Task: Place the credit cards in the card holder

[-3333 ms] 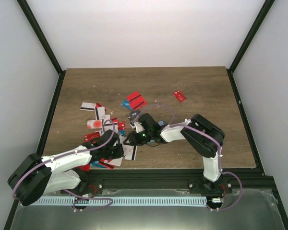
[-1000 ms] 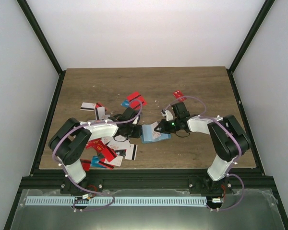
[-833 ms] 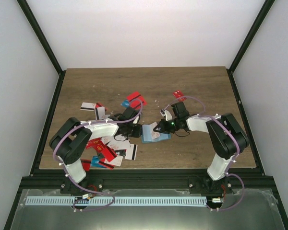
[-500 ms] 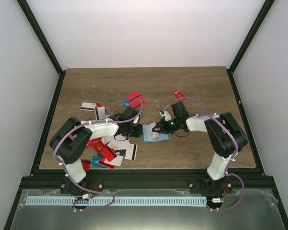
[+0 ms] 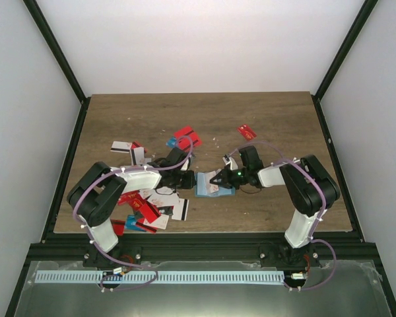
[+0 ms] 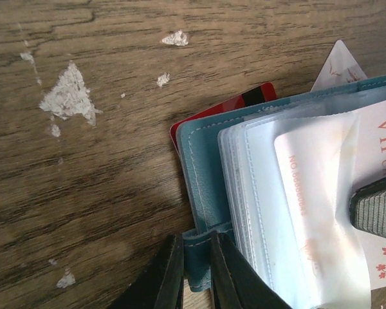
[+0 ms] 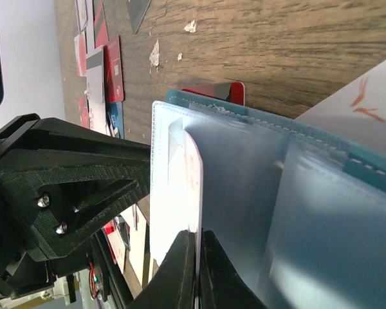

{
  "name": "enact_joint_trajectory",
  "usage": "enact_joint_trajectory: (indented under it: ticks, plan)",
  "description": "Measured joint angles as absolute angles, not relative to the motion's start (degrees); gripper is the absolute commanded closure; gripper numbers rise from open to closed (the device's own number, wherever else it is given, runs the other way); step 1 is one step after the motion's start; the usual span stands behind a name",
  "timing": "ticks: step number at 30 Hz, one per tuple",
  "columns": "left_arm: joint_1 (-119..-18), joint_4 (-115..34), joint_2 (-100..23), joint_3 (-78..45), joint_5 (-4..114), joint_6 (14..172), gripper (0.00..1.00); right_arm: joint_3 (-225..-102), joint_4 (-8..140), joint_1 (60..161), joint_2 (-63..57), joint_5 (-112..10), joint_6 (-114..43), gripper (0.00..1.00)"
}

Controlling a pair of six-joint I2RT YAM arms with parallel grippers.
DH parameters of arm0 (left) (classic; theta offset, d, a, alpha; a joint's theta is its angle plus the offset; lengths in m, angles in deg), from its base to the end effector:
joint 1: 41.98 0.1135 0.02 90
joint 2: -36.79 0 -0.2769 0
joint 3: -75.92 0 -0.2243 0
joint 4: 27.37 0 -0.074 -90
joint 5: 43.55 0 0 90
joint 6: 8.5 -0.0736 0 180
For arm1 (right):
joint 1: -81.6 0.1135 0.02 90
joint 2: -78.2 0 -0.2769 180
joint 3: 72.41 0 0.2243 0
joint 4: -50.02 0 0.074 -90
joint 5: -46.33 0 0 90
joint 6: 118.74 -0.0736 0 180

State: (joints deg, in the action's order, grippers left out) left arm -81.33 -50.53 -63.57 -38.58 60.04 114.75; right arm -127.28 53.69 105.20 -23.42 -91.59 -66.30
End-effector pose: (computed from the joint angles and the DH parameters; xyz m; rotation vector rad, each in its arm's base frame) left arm 0.2449 -0.2232 0.1342 0.2390 2.7288 -0.7273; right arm 0.2604 0.1734 0.1263 -0.0961 2.6152 1.4617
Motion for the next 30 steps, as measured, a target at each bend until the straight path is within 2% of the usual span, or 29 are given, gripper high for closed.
enact_joint_trajectory:
  ticks: [4, 10, 17, 22, 30]
  plan:
    - [-81.33, -49.52, -63.44, -39.13, 60.21, 115.52, 0.86, -126.3, 52.61, 105.24, -23.25, -90.67, -67.94, 0.8]
    - [-81.33, -47.77, -63.44, -39.9, 61.15, 116.24, 0.86, -125.01, 53.16, 105.39, -22.24, -89.34, -68.66, 0.74]
    - [-81.59, -47.01, -63.44, -40.27, 62.48, 116.48, 0.86, -126.47, 61.77, 105.48, -17.92, -83.96, -65.08, 0.55]
    - [-81.75, -46.96, -63.48, -40.31, 62.88, 116.5, 0.86, -128.11, 66.34, 105.48, -16.67, -81.27, -62.26, 0.54]
    - [-81.77, -46.77, -63.61, -40.31, 63.29, 116.74, 0.87, -128.31, 68.35, 105.48, -16.25, -80.03, -61.04, 0.58]
